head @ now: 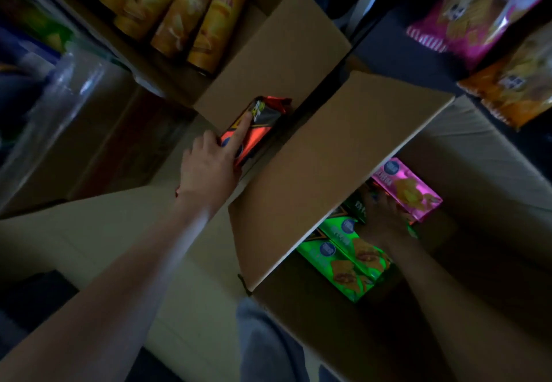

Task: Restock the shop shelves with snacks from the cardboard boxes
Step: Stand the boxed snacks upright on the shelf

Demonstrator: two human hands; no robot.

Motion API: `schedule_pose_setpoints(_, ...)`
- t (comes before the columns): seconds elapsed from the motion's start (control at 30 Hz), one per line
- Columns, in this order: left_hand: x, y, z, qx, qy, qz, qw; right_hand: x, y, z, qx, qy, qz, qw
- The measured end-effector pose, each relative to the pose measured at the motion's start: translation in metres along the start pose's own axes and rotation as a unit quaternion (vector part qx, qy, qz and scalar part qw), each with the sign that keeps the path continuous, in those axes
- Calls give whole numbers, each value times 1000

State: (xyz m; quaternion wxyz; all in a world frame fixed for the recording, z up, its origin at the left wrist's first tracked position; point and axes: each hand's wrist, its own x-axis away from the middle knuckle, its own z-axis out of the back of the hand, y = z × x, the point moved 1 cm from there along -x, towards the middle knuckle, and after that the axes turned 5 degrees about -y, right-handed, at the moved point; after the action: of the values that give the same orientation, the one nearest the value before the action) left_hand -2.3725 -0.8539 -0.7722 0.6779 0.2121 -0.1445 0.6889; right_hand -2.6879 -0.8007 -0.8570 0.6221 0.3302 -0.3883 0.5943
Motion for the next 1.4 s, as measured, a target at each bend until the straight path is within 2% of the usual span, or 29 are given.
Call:
schedule_pose_setpoints(0.1, 1, 1, -5, 6, 17, -7, 1000, -5, 0, -4, 30, 34, -3, 999)
schedule_pose_setpoints(0.23, 5, 4, 0, 10, 14, -14, 1000, -6, -3, -2, 49, 31, -7, 998)
schedule_pose_setpoints(0.53, 18, 21, 23, 14, 3, -21, 1000, 27, 0, 13, -21, 94, -26, 995)
schedule_pose_setpoints(0.7, 52, 29, 84, 53, 33, 9, 998, 111, -1, 69, -25, 130, -29, 991)
schedule_pose_setpoints(0.87, 106, 30, 179, 172, 64, 54, 981, 237, -10, 141, -51, 172, -38, 983)
schedule_pose_setpoints(1.0, 155, 41, 275, 294, 66, 29, 953, 346, -29, 200, -128, 226, -15, 966)
schedule_pose_setpoints(1.1, 190, 59, 342, 388, 52, -52, 919, 422, -43, 244, -213, 271, 0, 939)
schedule_pose_setpoints(1.17, 213, 76, 385, 458, 38, -105, 882, 469, -49, 272, -283, 307, 21, 908)
schedule_pose_setpoints(1.27, 250, 103, 446, 545, 16, -155, 824, 534, -51, 312, -392, 358, 54, 846)
schedule_pose_setpoints(1.33, 271, 118, 481, 594, -6, -190, 782, 572, -49, 336, -459, 365, 77, 806)
schedule_pose_setpoints(1.4, 291, 133, 513, 609, -17, -216, 763, 601, -42, 358, -533, 358, 103, 760)
